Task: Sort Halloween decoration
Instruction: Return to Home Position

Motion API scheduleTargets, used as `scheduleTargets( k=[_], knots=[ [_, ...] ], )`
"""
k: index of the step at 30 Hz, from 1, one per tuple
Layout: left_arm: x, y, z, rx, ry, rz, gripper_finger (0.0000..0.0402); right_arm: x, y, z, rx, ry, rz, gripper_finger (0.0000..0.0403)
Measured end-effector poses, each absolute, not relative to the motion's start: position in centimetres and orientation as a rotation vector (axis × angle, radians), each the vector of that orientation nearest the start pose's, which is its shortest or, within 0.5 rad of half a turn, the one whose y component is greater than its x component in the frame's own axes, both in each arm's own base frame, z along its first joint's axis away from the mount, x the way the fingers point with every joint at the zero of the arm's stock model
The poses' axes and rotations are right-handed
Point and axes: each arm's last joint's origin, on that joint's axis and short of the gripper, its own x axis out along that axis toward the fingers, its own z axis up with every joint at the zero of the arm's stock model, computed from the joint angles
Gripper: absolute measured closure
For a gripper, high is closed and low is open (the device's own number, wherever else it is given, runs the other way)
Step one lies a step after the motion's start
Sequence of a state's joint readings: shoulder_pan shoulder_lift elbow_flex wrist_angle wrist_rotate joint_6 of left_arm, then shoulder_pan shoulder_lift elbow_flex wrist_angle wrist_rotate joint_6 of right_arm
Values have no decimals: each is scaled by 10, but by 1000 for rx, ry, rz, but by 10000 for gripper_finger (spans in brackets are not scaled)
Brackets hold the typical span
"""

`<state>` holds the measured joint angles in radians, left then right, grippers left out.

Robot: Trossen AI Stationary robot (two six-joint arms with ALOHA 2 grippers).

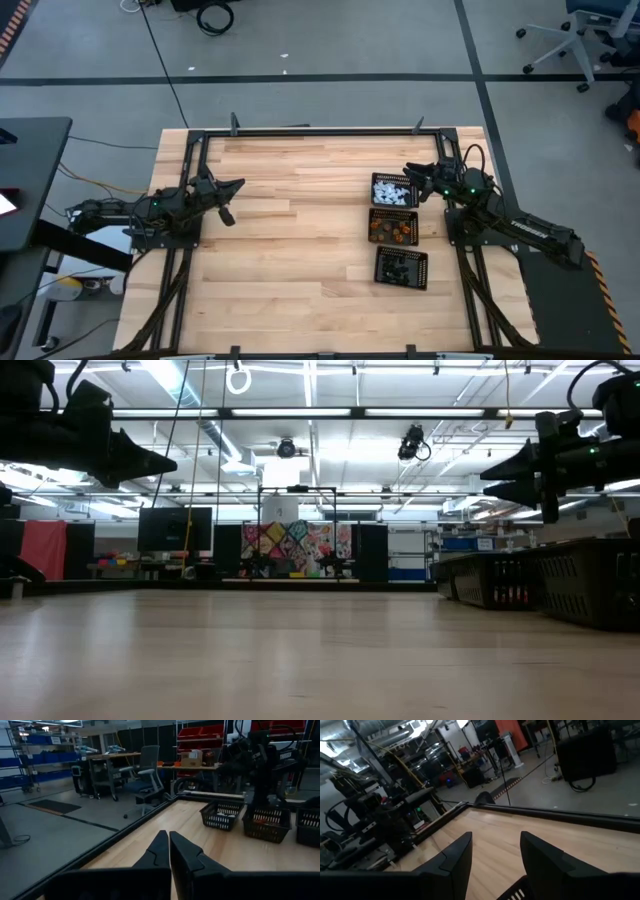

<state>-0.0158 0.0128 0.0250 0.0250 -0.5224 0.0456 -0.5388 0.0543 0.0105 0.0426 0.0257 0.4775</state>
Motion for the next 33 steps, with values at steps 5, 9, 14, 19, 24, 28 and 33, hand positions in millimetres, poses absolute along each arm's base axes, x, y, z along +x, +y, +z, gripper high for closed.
scheduleTargets(
  k=[5, 9, 14, 19, 24, 28, 33],
  knots=[
    [93, 13, 173, 23, -30, 507, 402, 86, -52, 167, 463, -135, -554, 232],
    [93, 13, 173, 22, -32, 506, 402, 86, -52, 167, 463, -134, -553, 232],
    [93, 13, 173, 21, -32, 506, 402, 86, -52, 167, 463, -134, -553, 232],
    [93, 13, 174, 21, -33, 505, 402, 86, -52, 167, 463, -134, -553, 232],
    [93, 13, 174, 18, -34, 504, 402, 86, -52, 167, 463, -135, -553, 232],
    [93, 13, 174, 18, -34, 504, 402, 86, -52, 167, 463, -135, -553, 232],
    [93, 13, 174, 18, -35, 504, 402, 86, -52, 167, 463, -135, -553, 232]
  ],
)
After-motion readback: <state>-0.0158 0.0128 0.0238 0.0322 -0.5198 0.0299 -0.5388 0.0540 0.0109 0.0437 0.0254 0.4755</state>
